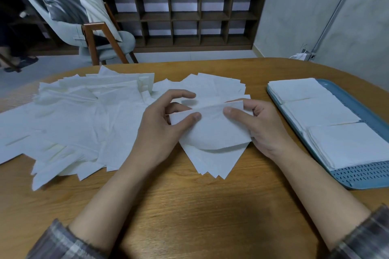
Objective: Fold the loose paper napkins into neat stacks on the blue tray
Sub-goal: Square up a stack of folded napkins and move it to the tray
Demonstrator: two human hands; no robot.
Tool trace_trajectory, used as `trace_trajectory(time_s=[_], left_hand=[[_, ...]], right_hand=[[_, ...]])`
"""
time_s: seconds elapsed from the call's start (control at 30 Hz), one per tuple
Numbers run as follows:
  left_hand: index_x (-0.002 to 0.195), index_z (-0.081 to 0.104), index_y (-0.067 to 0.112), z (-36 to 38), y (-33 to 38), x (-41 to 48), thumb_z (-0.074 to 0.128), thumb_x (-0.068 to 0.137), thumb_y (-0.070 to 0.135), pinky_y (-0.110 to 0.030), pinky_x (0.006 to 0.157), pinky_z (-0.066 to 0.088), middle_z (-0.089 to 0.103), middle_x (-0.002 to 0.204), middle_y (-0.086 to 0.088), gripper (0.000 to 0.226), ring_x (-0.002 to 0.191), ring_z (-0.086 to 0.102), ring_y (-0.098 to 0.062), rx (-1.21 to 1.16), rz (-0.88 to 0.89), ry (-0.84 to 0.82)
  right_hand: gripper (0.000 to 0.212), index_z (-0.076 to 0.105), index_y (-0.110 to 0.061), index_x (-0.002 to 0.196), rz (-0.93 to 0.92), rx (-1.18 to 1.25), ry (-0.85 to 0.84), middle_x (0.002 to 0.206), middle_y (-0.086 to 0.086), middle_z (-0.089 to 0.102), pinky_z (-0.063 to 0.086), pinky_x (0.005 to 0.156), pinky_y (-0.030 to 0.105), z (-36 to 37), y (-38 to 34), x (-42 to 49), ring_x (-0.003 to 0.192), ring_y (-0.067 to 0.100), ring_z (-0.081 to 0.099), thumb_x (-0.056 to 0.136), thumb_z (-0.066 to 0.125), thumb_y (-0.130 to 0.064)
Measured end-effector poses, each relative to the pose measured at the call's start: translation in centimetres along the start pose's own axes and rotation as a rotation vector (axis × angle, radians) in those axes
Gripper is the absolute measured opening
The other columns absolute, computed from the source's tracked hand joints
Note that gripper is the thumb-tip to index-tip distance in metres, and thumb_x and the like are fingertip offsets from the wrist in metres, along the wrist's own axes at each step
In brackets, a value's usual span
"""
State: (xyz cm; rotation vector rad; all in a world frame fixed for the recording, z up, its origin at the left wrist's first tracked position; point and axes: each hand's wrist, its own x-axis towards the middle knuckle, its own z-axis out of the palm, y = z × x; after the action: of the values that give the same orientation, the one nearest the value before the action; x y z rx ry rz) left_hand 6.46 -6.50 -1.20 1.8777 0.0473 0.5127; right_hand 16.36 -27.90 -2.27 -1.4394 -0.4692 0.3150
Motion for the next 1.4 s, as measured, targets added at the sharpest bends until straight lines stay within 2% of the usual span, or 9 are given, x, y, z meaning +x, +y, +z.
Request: trace_trajectory(time_s=[0.1, 0.3, 0.43, 0.6, 0.83, 1.03, 1.2, 1.3, 1.4], left_hand=[[0.098, 0.075, 0.021, 0.1, 0.0, 0.0, 0.083, 0.091, 0.015, -0.013, 0.069, 0.046, 0.075, 0.101, 0.017, 0.012, 0.097, 0.071, -0.003, 0.007, 0.029, 0.048], [0.093, 0.084, 0.025, 0.1, -0.5, 0.1, 0.081, 0.092, 0.016, -0.027, 0.082, 0.057, 0.080, 0.097, 0.016, 0.009, 0.099, 0.073, -0.004, -0.029, -0.029, 0.034], [0.092, 0.085, 0.027, 0.1, -0.4, 0.1, 0.082, 0.092, 0.017, -0.040, 0.087, 0.061, 0.080, 0.097, 0.016, 0.010, 0.099, 0.073, -0.006, -0.013, -0.056, 0.004], [0.092, 0.085, 0.027, 0.0, -0.4, 0.1, 0.082, 0.092, 0.019, -0.046, 0.089, 0.061, 0.080, 0.097, 0.016, 0.009, 0.099, 0.073, -0.006, -0.006, -0.075, -0.007], [0.092, 0.085, 0.028, 0.1, -0.4, 0.0, 0.082, 0.091, 0.020, -0.045, 0.090, 0.060, 0.080, 0.099, 0.017, 0.008, 0.102, 0.072, -0.005, 0.007, -0.060, -0.035], [0.092, 0.085, 0.028, 0.0, -0.5, 0.1, 0.081, 0.092, 0.020, -0.050, 0.091, 0.060, 0.080, 0.100, 0.016, 0.009, 0.102, 0.072, -0.005, 0.006, -0.065, -0.046], [0.093, 0.084, 0.027, 0.1, -0.6, 0.1, 0.081, 0.093, 0.020, -0.043, 0.089, 0.060, 0.079, 0.099, 0.016, 0.008, 0.101, 0.071, -0.004, 0.010, -0.067, -0.065], [0.095, 0.084, 0.028, 0.1, -0.8, 0.1, 0.080, 0.094, 0.021, -0.040, 0.089, 0.059, 0.079, 0.101, 0.018, 0.008, 0.103, 0.071, -0.004, 0.026, -0.043, -0.058], [0.108, 0.080, 0.033, 0.1, -1.0, 0.1, 0.080, 0.093, 0.027, -0.025, 0.090, 0.054, 0.076, 0.110, 0.022, 0.016, 0.110, 0.067, 0.000, 0.089, 0.005, -0.014]], right_hand=[[0.037, 0.074, -0.013, 0.123, -0.001, -0.011, -0.090, 0.118, 0.009, 0.077, 0.059, 0.091, 0.040, 0.3, 0.1, -0.2, 0.109, 0.028, 0.074, 0.087, 0.082, -0.016], [0.066, 0.056, -0.035, 0.146, -0.040, -0.058, -0.137, 0.132, -0.001, 0.071, 0.055, 0.100, 0.038, 0.9, 0.1, -0.3, 0.124, 0.021, 0.068, 0.088, 0.082, -0.018], [0.070, 0.052, -0.038, 0.149, -0.044, -0.069, -0.117, 0.132, -0.006, 0.070, 0.057, 0.094, 0.032, 1.1, -0.2, -0.5, 0.122, 0.016, 0.068, 0.088, 0.079, -0.015], [0.071, 0.051, -0.038, 0.150, -0.038, -0.099, -0.119, 0.132, -0.008, 0.070, 0.058, 0.091, 0.030, 1.1, -0.4, -0.6, 0.121, 0.014, 0.069, 0.090, 0.078, -0.011], [0.074, 0.048, -0.053, 0.148, -0.053, -0.193, -0.134, 0.153, -0.010, 0.054, 0.047, 0.115, 0.053, 1.2, -0.1, -0.4, 0.139, 0.017, 0.054, 0.088, 0.083, -0.028], [0.075, 0.045, -0.053, 0.150, -0.052, -0.153, -0.151, 0.149, -0.001, 0.058, 0.052, 0.109, 0.056, 1.1, -0.1, -0.5, 0.131, 0.023, 0.062, 0.092, 0.081, -0.020], [0.076, 0.044, -0.056, 0.149, -0.057, -0.207, -0.142, 0.152, -0.003, 0.056, 0.048, 0.113, 0.059, 1.1, 0.0, -0.4, 0.137, 0.026, 0.056, 0.088, 0.082, -0.030], [0.075, 0.044, -0.056, 0.149, -0.076, -0.233, -0.145, 0.152, -0.005, 0.055, 0.046, 0.114, 0.060, 1.1, -0.1, -0.5, 0.139, 0.026, 0.054, 0.092, 0.080, -0.026], [0.072, 0.045, -0.055, 0.149, -0.094, -0.252, -0.146, 0.150, -0.009, 0.056, 0.050, 0.111, 0.055, 1.2, -0.2, -0.5, 0.135, 0.021, 0.057, 0.096, 0.077, -0.017]])
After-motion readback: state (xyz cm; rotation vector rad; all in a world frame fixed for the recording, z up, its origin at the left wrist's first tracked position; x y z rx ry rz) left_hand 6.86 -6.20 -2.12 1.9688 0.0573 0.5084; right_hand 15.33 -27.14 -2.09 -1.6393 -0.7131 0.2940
